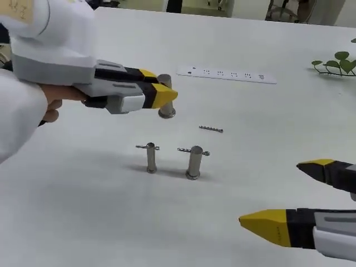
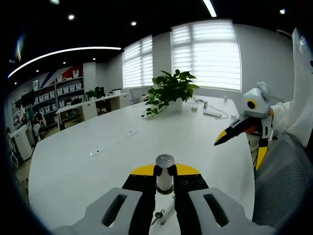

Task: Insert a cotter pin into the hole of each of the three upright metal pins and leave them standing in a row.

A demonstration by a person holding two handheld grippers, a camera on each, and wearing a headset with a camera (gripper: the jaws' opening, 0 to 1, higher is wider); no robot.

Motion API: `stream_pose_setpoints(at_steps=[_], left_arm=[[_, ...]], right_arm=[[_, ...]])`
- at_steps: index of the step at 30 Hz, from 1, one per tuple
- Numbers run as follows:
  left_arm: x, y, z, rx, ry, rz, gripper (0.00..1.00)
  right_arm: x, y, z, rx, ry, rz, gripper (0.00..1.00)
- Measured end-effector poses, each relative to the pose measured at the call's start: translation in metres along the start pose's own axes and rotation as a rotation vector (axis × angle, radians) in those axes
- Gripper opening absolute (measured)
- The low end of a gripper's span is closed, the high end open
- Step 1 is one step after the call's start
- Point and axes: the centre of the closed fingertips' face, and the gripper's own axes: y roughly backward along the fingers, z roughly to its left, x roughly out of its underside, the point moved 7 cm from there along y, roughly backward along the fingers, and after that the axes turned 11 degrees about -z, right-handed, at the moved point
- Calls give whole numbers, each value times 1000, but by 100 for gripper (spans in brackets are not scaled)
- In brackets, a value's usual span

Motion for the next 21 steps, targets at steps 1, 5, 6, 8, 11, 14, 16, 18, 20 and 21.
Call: stream_pose_setpoints(at_steps=[1, 5, 6, 8, 11, 14, 16, 18, 20, 21], left_arm=[[1, -1, -4, 9, 2, 0, 9], [7, -5, -20, 40, -9, 20, 9], [10, -5, -23, 48, -4, 20, 9], [12, -6, -30, 56, 0, 20, 9], [23, -10, -31, 71, 18, 31, 9], [31, -9, -36, 81, 10, 52, 9], [39, -9, -38, 84, 21, 66, 9], [43, -8, -39, 90, 22, 75, 9], [52, -8, -42, 94, 19, 93, 9], [55, -8, -43, 95, 20, 96, 9]], right_arm=[[0, 0, 0, 0, -1, -1, 90], [1, 1, 2, -1, 1, -6, 89], [1, 2, 2, -1, 0, -4, 89], [1, 2, 2, 0, 0, -5, 89], [1, 3, 1, 2, -3, -6, 89], [2, 2, 0, 3, -6, -2, 88], [3, 2, 0, 3, -7, -2, 88], [3, 2, 0, 3, -9, -1, 88], [3, 2, -1, 2, -9, 1, 88], [3, 2, -1, 2, -9, 2, 88]])
